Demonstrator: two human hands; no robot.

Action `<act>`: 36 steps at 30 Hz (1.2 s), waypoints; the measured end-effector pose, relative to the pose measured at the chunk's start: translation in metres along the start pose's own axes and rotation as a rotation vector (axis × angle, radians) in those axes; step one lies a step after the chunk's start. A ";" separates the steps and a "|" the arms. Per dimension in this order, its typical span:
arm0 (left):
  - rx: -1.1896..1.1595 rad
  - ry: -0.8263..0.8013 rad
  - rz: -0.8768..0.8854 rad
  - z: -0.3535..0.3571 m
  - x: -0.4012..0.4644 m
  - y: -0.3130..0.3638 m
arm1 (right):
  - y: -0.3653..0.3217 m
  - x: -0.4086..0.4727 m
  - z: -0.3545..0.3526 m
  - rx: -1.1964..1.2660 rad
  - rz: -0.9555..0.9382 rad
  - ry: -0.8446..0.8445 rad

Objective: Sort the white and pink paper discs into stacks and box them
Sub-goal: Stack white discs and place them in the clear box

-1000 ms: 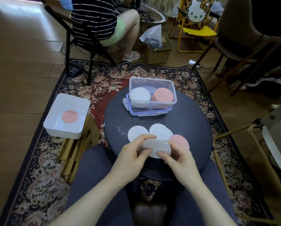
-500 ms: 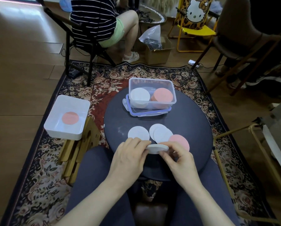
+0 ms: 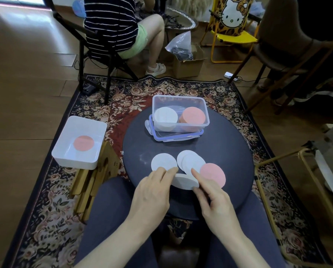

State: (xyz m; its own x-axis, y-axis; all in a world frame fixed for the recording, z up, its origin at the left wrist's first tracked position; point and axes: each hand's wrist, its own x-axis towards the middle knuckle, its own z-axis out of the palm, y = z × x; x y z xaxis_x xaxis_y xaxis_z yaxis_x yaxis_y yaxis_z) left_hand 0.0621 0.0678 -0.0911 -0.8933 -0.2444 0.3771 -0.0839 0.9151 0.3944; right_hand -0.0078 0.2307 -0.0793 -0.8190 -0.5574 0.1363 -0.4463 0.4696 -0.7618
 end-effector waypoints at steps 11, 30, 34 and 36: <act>-0.504 0.060 -0.376 -0.021 0.031 -0.001 | -0.018 0.047 -0.003 0.379 0.186 0.153; 0.065 0.159 -0.381 -0.005 0.184 -0.066 | -0.029 0.213 0.010 -0.147 0.211 0.004; 0.110 0.126 -0.363 -0.004 0.179 -0.069 | -0.029 0.215 0.012 -0.329 0.140 -0.071; 0.078 0.054 -0.367 -0.004 0.176 -0.070 | -0.031 0.217 0.013 -0.381 0.129 -0.096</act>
State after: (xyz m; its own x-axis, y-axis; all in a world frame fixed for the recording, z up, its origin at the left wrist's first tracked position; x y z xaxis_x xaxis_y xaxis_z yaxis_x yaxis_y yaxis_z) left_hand -0.0873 -0.0402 -0.0487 -0.7731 -0.5752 0.2673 -0.4291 0.7847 0.4474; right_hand -0.1668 0.0865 -0.0341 -0.8475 -0.5305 -0.0182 -0.4589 0.7495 -0.4772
